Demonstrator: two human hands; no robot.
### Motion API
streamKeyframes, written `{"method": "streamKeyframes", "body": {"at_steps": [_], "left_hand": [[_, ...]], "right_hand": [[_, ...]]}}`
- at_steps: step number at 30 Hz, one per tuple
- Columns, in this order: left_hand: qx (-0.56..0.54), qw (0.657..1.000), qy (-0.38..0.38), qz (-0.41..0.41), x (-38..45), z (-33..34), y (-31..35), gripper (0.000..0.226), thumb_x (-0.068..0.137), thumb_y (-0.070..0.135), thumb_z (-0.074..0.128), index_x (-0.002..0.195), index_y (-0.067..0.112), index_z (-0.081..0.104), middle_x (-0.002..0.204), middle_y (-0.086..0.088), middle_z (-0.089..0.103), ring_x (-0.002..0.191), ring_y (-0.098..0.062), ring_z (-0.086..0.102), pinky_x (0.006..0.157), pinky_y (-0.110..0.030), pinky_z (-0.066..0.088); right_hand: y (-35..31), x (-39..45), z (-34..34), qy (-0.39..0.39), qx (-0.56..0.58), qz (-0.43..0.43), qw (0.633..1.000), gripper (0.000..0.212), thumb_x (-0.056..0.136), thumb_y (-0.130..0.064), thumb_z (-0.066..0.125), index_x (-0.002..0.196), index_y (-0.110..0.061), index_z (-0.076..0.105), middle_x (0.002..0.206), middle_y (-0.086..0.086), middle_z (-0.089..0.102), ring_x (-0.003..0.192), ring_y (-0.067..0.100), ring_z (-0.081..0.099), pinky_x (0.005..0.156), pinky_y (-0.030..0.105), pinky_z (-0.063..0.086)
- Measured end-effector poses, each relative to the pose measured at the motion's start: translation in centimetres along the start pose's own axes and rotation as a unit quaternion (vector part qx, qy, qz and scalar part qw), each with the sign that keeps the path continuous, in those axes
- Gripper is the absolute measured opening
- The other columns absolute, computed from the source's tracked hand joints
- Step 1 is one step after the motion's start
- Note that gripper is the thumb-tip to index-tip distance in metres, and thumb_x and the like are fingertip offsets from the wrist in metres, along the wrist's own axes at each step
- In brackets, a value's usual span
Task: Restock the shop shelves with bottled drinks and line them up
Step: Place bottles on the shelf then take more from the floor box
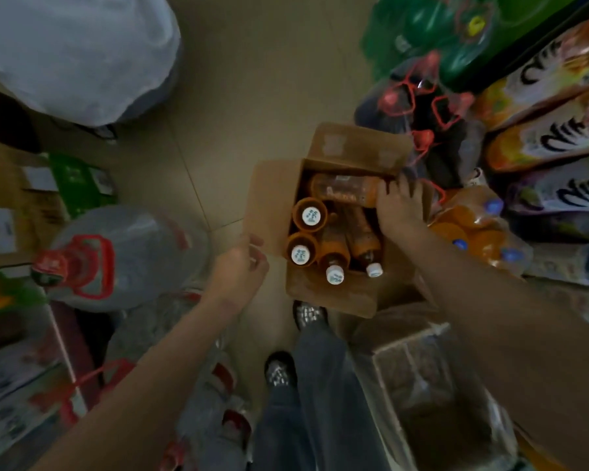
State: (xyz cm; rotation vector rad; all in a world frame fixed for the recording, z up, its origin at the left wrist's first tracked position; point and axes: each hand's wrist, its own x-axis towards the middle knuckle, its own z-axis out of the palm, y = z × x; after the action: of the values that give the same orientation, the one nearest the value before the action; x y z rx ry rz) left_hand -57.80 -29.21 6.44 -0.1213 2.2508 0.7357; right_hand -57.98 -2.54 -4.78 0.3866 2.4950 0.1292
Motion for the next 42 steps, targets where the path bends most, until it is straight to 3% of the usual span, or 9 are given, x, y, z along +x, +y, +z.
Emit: {"method": "streamKeyframes", "body": {"at_steps": [8, 11, 15, 20, 22, 25, 28, 33, 42], "left_hand": [[-0.038, 0.997, 0.02, 0.068, 0.5, 0.4, 3.4, 0.022, 0.088, 0.011, 0.052, 0.109, 0.017, 0.048, 0.095, 0.002, 0.059, 0.087, -0.016, 0.058, 0.074, -0.028, 0.047], [-0.077, 0.988, -0.003, 0.133, 1.0, 0.2, 5.6, 0.043, 0.08, 0.013, 0.066, 0.114, 0.026, 0.043, 0.108, 0.009, 0.054, 0.1, -0.008, 0.053, 0.085, -0.027, 0.047], [-0.152, 0.96, -0.063, 0.226, 1.5, 0.7, 9.4, 0.088, 0.056, 0.041, 0.082, 0.129, 0.008, 0.045, 0.121, 0.002, 0.059, 0.115, -0.009, 0.055, 0.1, -0.033, 0.044], [-0.187, 0.971, -0.037, 0.146, 0.8, -0.6, 9.3, 0.072, 0.058, 0.023, 0.085, 0.12, 0.022, 0.049, 0.112, 0.008, 0.06, 0.105, -0.008, 0.057, 0.092, -0.027, 0.046], [-0.185, 0.978, 0.018, 0.091, 0.6, -1.1, 7.8, 0.07, 0.061, 0.016, 0.083, 0.122, 0.015, 0.049, 0.108, 0.009, 0.059, 0.1, -0.008, 0.057, 0.088, -0.024, 0.045], [-0.212, 0.974, 0.08, 0.017, 0.3, -1.6, 5.0, 0.067, 0.064, 0.012, 0.081, 0.123, 0.015, 0.051, 0.112, 0.002, 0.059, 0.104, -0.016, 0.056, 0.093, -0.033, 0.043], [-0.224, 0.97, 0.095, -0.014, -0.2, -1.7, 2.8, 0.062, 0.064, 0.009, 0.08, 0.12, 0.013, 0.052, 0.115, -0.004, 0.062, 0.106, -0.021, 0.058, 0.097, -0.044, 0.045], [-0.2, 0.977, 0.077, 0.017, -2.6, -1.0, 2.7, 0.057, 0.064, 0.015, 0.082, 0.11, 0.024, 0.05, 0.109, 0.003, 0.06, 0.104, -0.017, 0.056, 0.091, -0.036, 0.045], [-0.164, 0.966, 0.048, 0.194, -16.7, -3.6, 13.5, 0.06, 0.066, 0.013, 0.081, 0.117, 0.017, 0.05, 0.107, 0.004, 0.054, 0.101, -0.015, 0.051, 0.085, -0.028, 0.038]], "right_hand": [[-0.8, -2.1, -4.1, -0.046, 0.089, -0.093, 0.991, 0.045, 0.086, -0.025, 0.058, 0.123, -0.009, 0.037, 0.121, 0.016, 0.054, 0.107, 0.036, 0.055, 0.081, 0.041, 0.044], [-2.1, -5.4, -10.6, 0.088, 0.145, -0.166, 0.972, 0.034, 0.083, -0.033, 0.059, 0.106, -0.011, 0.048, 0.102, 0.01, 0.06, 0.091, 0.034, 0.06, 0.062, 0.034, 0.038], [-1.0, -9.6, -19.0, 0.17, 0.29, -0.294, 0.895, 0.028, 0.071, -0.043, 0.056, 0.079, -0.016, 0.052, 0.074, 0.0, 0.055, 0.068, 0.023, 0.056, 0.056, 0.035, 0.041], [1.8, -8.7, -17.8, 0.12, 0.608, -0.236, 0.748, 0.016, 0.087, -0.028, 0.061, 0.094, -0.014, 0.061, 0.075, -0.005, 0.06, 0.063, 0.001, 0.057, 0.056, 0.019, 0.044], [1.2, -8.4, -12.6, 0.107, 0.528, -0.201, 0.818, 0.014, 0.093, -0.018, 0.052, 0.106, -0.018, 0.059, 0.091, -0.005, 0.061, 0.081, 0.004, 0.061, 0.07, 0.022, 0.047], [-1.1, -9.5, -2.8, 0.03, 0.171, -0.285, 0.943, 0.039, 0.089, -0.007, 0.05, 0.125, -0.021, 0.052, 0.131, 0.005, 0.046, 0.121, 0.026, 0.042, 0.1, 0.039, 0.04], [-3.7, -10.5, 1.4, -0.04, 0.074, -0.31, 0.947, 0.049, 0.092, -0.005, 0.043, 0.137, -0.022, 0.039, 0.146, 0.005, 0.024, 0.13, 0.034, 0.024, 0.104, 0.043, 0.034], [-4.1, -10.8, 0.8, 0.023, 0.155, -0.251, 0.955, 0.038, 0.092, -0.007, 0.047, 0.129, -0.01, 0.044, 0.138, 0.009, 0.032, 0.127, 0.029, 0.037, 0.098, 0.036, 0.04], [7.9, -26.5, -17.7, 0.237, 0.394, -0.084, 0.884, 0.034, 0.074, -0.014, 0.072, 0.105, -0.003, 0.063, 0.102, 0.015, 0.056, 0.1, 0.029, 0.054, 0.08, 0.027, 0.034]]}}
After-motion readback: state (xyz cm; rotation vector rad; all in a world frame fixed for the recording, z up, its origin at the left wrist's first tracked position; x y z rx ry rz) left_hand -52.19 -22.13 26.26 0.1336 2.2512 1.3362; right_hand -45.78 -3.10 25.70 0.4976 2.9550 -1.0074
